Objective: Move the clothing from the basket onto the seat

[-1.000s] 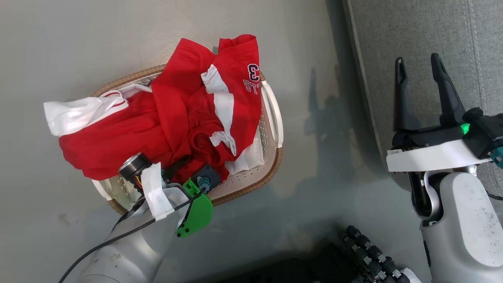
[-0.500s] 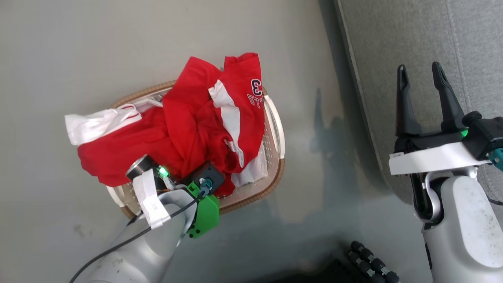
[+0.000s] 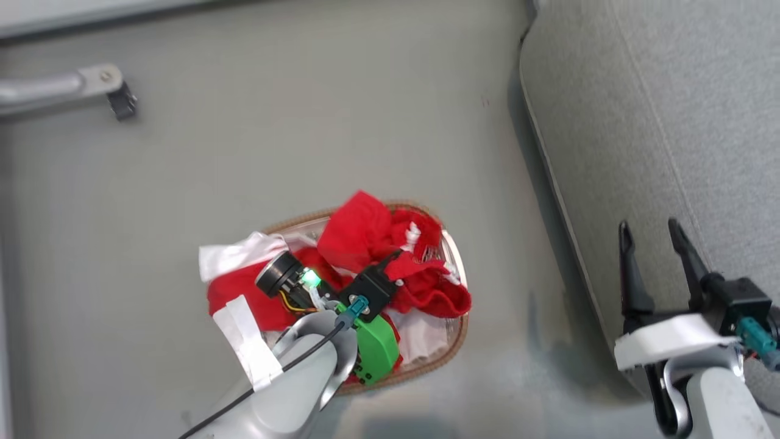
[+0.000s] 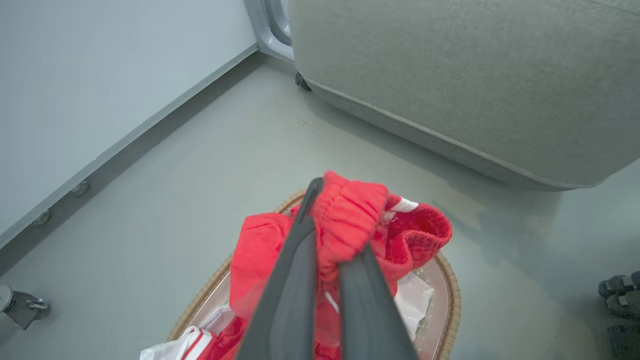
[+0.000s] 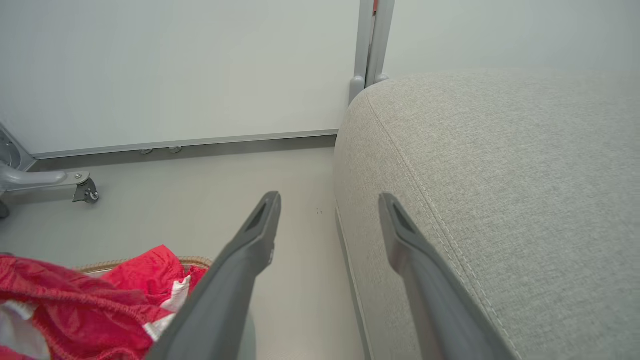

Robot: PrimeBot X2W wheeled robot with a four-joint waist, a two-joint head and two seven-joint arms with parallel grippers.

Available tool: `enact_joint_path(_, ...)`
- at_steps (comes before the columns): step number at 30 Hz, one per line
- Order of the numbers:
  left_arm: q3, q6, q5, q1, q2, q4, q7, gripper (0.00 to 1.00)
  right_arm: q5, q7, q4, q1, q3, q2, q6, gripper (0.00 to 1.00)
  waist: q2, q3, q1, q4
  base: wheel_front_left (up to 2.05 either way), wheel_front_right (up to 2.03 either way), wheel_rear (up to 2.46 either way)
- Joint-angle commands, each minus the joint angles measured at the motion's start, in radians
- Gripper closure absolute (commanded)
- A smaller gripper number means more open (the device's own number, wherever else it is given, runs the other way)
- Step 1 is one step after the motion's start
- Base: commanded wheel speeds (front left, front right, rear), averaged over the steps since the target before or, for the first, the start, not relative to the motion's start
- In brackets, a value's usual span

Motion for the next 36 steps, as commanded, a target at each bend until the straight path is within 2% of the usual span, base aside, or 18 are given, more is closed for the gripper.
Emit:
enact_joint_path(1,0.001,-0.006,-0.009,0.027,0.0,-0.02,-0.004,1.0,-0.011,-0.005,0.01,0.037,-0.002,-0.005,-0.001,0.0,0.0,-0.241,0.0001,0.107,0.0,0.0,0.0)
enact_joint_path(6,-0.007,-0.018,-0.016,0.039,0.009,-0.08,-0.004,1.0,-0.017,-0.005,0.024,0.115,0.012,-0.005,-0.001,0.0,0.0,-0.372,0.0001,0.128,0.0,0.0,0.0)
enact_joint_path(12,-0.041,-0.033,0.004,-0.047,0.035,-0.128,-0.004,1.0,-0.011,-0.005,0.023,0.157,0.026,-0.005,-0.001,0.0,0.0,-0.437,0.0001,0.139,0.0,0.0,0.0)
enact_joint_path(23,-0.08,-0.042,-0.023,-0.248,0.114,-0.204,0.041,1.0,-0.004,-0.005,0.015,0.149,0.068,-0.005,-0.001,0.0,0.0,-0.466,0.0001,0.124,0.0,0.0,0.0)
enact_joint_path(29,-0.087,-0.042,-0.054,-0.317,0.139,-0.226,0.051,1.0,-0.017,-0.005,0.01,0.133,0.098,-0.005,-0.001,0.0,0.0,-0.463,0.0001,0.116,0.0,0.0,0.0)
enact_joint_path(36,-0.088,-0.043,-0.084,-0.359,0.152,-0.212,0.037,1.0,-0.044,-0.005,0.02,0.093,0.212,-0.005,-0.001,0.0,0.0,-0.46,0.0001,0.108,0.0,0.0,0.0)
